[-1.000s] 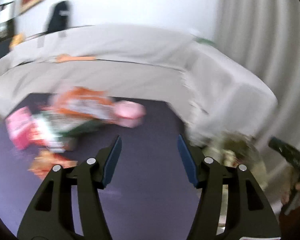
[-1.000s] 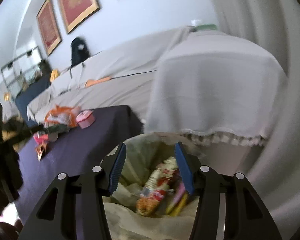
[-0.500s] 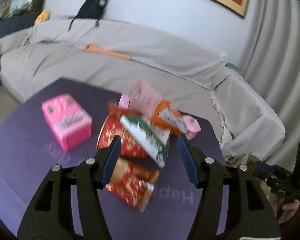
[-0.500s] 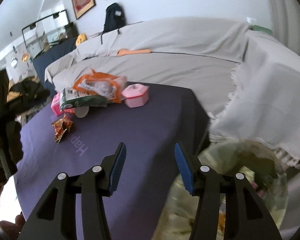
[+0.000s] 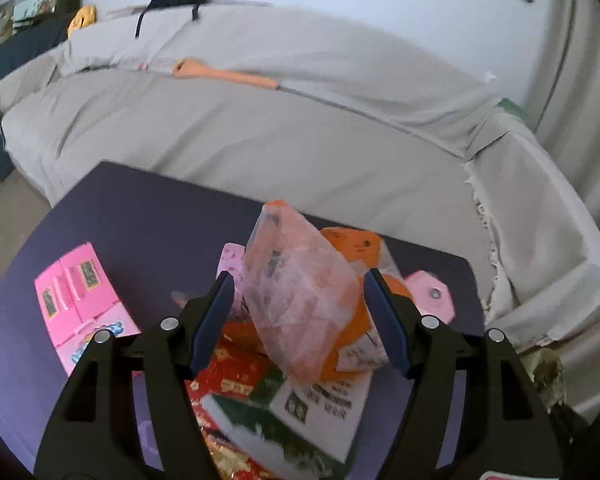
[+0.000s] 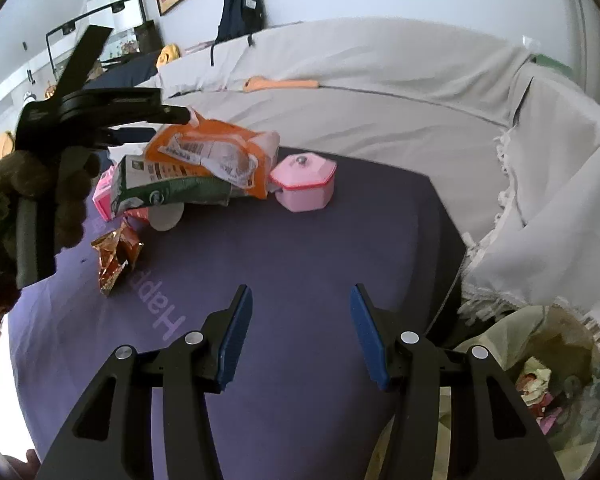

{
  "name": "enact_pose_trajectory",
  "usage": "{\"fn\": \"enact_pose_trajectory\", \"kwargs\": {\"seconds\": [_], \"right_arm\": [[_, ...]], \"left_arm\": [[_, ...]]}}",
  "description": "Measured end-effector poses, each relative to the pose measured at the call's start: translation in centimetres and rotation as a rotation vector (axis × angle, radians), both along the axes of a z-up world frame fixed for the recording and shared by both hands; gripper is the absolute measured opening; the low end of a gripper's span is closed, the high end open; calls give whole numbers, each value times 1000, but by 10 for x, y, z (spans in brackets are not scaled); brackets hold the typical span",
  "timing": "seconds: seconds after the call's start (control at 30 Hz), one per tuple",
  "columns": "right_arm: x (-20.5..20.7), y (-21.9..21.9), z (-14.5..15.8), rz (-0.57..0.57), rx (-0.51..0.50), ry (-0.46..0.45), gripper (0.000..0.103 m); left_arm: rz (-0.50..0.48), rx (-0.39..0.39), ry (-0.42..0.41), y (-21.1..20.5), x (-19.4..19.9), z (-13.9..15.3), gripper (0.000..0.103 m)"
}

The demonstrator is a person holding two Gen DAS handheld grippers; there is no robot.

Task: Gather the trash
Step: 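Grasp the orange chip bag with the left tool while the right tool moves over the table, then grasp the green-and-white milk carton with the right tool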

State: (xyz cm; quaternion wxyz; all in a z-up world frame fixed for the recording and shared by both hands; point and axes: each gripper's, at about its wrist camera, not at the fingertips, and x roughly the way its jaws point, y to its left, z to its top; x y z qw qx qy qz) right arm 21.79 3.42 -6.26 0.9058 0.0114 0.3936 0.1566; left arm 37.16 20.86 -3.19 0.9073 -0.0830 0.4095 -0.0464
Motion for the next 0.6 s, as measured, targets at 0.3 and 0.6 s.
{"fn": "enact_pose_trajectory", "kwargs": {"seconds": [0.3,0.6], "right_arm": [[2,3,4,-24,17,34,48],[19,46,15,-28,186,77,48]], "left_arm": [[-79,-108,-19,27,-35,0,26],[44,-60,-189,90,-119,43,25]]}}
